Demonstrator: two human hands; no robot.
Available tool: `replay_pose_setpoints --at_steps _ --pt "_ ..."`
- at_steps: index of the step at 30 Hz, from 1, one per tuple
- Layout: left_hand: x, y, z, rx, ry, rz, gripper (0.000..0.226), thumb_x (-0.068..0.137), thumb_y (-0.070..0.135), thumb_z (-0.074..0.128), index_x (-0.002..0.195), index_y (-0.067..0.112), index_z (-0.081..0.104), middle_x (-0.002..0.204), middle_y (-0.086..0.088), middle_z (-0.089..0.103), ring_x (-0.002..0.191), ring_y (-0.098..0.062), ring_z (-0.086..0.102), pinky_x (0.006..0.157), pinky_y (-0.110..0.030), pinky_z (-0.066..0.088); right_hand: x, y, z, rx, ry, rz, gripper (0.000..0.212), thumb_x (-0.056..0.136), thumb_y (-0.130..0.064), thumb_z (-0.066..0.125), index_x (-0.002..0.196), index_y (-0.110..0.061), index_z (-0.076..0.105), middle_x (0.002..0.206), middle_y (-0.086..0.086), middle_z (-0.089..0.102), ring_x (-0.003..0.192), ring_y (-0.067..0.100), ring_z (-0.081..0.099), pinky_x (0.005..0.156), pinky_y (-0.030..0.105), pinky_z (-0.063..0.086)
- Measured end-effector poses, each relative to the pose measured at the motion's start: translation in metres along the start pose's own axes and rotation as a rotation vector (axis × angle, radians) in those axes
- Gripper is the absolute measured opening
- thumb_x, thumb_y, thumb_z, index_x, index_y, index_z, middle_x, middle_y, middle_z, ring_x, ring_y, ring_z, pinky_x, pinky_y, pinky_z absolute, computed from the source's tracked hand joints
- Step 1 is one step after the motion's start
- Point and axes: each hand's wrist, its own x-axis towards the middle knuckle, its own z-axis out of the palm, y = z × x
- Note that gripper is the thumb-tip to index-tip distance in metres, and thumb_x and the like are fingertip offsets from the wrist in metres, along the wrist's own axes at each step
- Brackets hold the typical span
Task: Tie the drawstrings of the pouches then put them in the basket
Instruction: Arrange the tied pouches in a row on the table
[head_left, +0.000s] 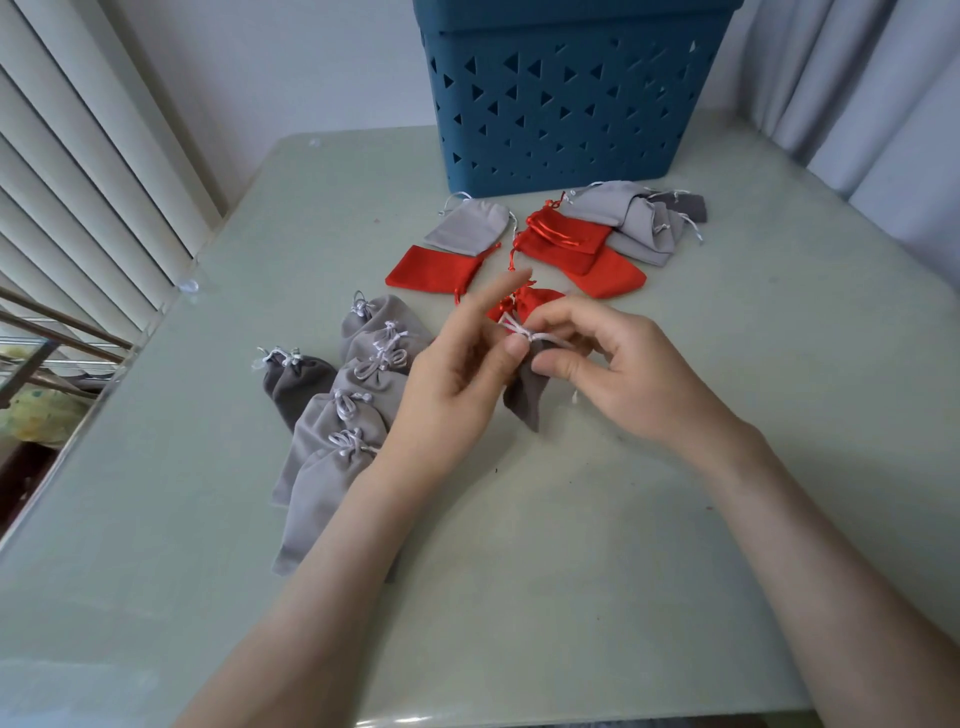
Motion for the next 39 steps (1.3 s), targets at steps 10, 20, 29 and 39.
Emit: replay_pose_setpoints --at_steps 10,20,29,39 --pt "0.005 -0.008 -0.011 0.326 0.041 -0.020 0.018 0.089 0.037 0.054 0.073 0.031 0.060 0.085 -0.001 0.049 0.083 0.002 0.044 0.071 -0.010 0.035 0.001 0.001 -0.006 -0.038 0.041 -0.018 0.031 0.082 -0.005 0.057 0.090 -0.034 0.063 0.090 -0.013 0.068 0.088 0.000 0.063 0.083 0.016 0.047" --pt "0.004 0.004 -0.007 0.077 0.056 -0.272 0.051 0.097 0.039 0.044 0.063 0.002 0.048 0.046 0.004 0.044 0.044 -0.005 0.035 0.047 -0.016 0.030 0.000 0.008 -0.001 -0.215 -0.054 0.022 0.007 0.084 -0.032 0.059 0.084 -0.035 0.066 0.081 -0.002 0.065 0.079 0.012 0.055 0.071 0.024 0.046" --pt "0.001 -0.003 0.000 0.157 0.006 -0.106 0.039 0.095 0.043 0.034 0.074 0.014 0.049 0.064 0.007 0.049 0.065 -0.004 0.045 0.063 -0.021 0.038 0.000 0.001 0.013 -0.023 -0.009 0.016 0.008 0.082 -0.024 0.062 0.081 -0.016 0.064 0.073 -0.009 0.060 0.075 0.013 0.054 0.075 0.031 0.046" --pt "0.003 -0.003 0.004 -0.018 0.023 -0.170 0.017 0.089 0.027 0.049 0.074 0.021 0.050 0.061 0.017 0.054 0.064 -0.004 0.048 0.067 -0.022 0.040 0.001 -0.002 0.012 0.232 0.084 0.031 0.019 0.084 -0.001 0.065 0.078 -0.017 0.056 0.062 -0.010 0.061 0.061 0.000 0.054 0.064 0.014 0.043"
